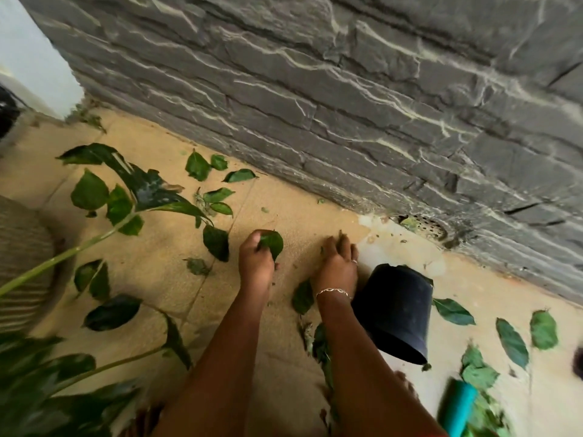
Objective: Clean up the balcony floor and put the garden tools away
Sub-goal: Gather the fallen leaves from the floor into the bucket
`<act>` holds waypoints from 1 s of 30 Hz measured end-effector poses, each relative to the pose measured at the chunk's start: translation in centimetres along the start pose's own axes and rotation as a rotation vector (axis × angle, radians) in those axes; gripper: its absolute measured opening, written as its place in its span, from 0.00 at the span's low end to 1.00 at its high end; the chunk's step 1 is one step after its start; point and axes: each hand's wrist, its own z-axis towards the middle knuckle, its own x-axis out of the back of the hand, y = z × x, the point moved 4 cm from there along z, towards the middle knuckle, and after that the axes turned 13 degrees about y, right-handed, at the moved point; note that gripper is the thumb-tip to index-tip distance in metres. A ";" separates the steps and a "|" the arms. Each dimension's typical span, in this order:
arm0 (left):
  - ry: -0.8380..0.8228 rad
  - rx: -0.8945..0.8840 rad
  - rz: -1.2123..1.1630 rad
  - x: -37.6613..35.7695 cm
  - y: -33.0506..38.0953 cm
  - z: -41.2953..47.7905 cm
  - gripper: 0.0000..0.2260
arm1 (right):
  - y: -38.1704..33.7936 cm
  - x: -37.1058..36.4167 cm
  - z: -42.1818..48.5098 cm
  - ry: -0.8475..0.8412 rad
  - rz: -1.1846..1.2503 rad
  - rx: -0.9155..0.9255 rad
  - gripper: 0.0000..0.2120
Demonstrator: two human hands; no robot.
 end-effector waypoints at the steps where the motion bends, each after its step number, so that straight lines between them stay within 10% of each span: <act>1: -0.011 0.040 -0.008 -0.3 -0.3 -0.2 0.20 | 0.2 -0.1 0.0 0.037 0.022 0.018 0.27; 11: -0.251 0.189 -0.031 -4.3 -0.2 -1.7 0.20 | -1.8 2.8 1.5 0.192 0.645 -0.097 0.14; 14: -0.217 0.197 -0.119 -5.5 0.6 -1.5 0.04 | -2.6 2.7 1.6 0.137 0.560 0.035 0.13; 17: -0.116 0.184 -0.158 -5.9 0.8 -0.8 0.10 | -1.8 3.0 2.3 0.091 0.565 0.104 0.09; 23: -0.207 0.173 -0.106 -6.3 1.0 -0.8 0.16 | 5.5 4.7 5.4 0.381 0.606 -0.637 0.20; 30: -0.281 0.188 -0.096 -6.9 0.3 -2.0 0.12 | 8.4 5.8 8.8 0.487 0.585 -0.862 0.19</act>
